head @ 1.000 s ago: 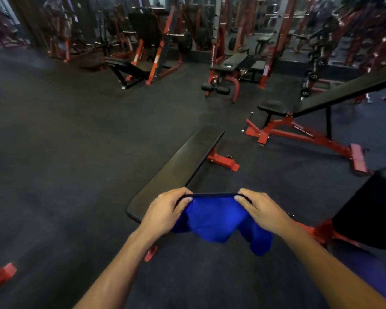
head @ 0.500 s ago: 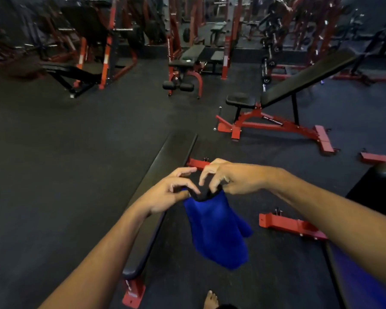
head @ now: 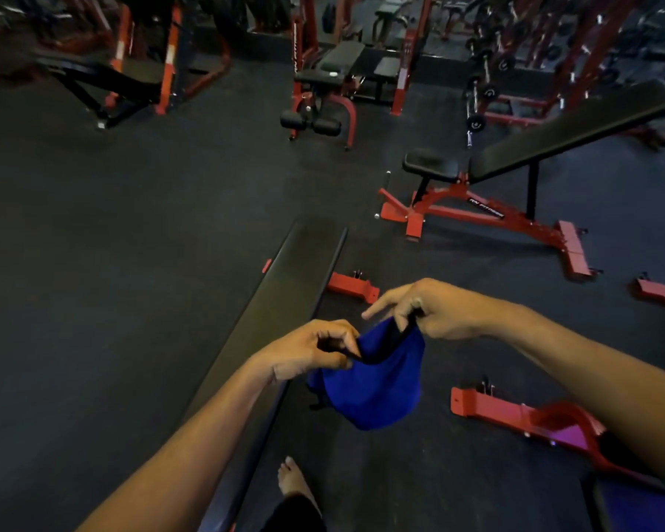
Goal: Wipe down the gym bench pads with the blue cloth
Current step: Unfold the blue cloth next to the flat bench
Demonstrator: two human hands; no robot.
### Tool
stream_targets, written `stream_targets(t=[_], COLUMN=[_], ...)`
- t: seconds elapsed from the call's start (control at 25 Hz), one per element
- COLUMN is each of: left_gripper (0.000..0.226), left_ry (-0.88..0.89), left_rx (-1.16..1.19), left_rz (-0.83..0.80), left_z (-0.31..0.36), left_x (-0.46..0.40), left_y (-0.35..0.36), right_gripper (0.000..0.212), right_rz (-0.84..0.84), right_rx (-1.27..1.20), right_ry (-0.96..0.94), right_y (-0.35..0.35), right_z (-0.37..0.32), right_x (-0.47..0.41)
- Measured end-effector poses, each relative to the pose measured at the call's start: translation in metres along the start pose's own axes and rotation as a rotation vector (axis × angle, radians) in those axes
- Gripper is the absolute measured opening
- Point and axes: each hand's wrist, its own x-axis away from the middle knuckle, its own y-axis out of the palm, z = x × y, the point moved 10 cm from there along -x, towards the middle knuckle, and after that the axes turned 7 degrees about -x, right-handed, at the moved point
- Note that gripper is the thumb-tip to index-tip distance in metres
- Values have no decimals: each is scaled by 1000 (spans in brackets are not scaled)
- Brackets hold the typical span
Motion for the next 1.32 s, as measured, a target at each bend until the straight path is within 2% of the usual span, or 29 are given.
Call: stream_targets(t=[0.12, 0.24, 0.32, 0.36, 0.44, 0.6, 0.64, 0.76, 0.8, 0.88, 0.96, 1.04, 1.12, 1.28, 1.32], left_gripper=[14, 23, 27, 31, 40, 28, 28, 39, 39, 31, 24, 24, 24, 37, 34], left_ry=[157, 336, 455, 460, 348, 110, 125, 342, 344, 203, -14, -125, -82, 78, 100], left_rx=[-308, -634, -793, -849, -888, -886, -919, -1107, -1131, -1084, -964, -908, -918, -1050, -1091], left_rz=[138, 388, 568, 618, 674, 635, 608, 511, 509, 525, 528, 599, 642, 399, 394], left_z=[-7, 5, 14, 12, 3, -27, -31, -29, -31, -46, -70, -83, -79, -72, -70], left_x=[-25, -39, -43, -49, -66, -99, -107, -133, -144, -168, -185, -200, -211, -233, -235], left_y=[-51, -78, -86, -91, -110, -154, -160, -155, -157, -174, -194, -220, -240, -245, -252], right_gripper=[41, 58, 53, 50, 49, 47, 45, 41, 42, 45, 43, 39, 38, 33, 30], right_rz=[88, 124, 145, 160, 181, 159, 156, 144, 135, 117, 89, 75, 67, 41, 38], right_rx=[-60, -4, 69, 87, 76, 22, 17, 52, 63, 60, 74, 74, 84, 199, 230], right_ry=[59, 95, 89, 85, 97, 121, 142, 157, 148, 136, 138, 150, 158, 147, 152], right_y=[-35, -62, -76, -82, -91, -101, -106, -128, -135, -151, -163, -179, -194, -221, -228], right_z=[19, 27, 30, 34, 46, 76, 86, 110, 115, 125, 138, 157, 171, 177, 177], right_x=[-44, -84, -105, -115, -133, -156, -162, -183, -193, -210, -224, -236, -246, -262, -265])
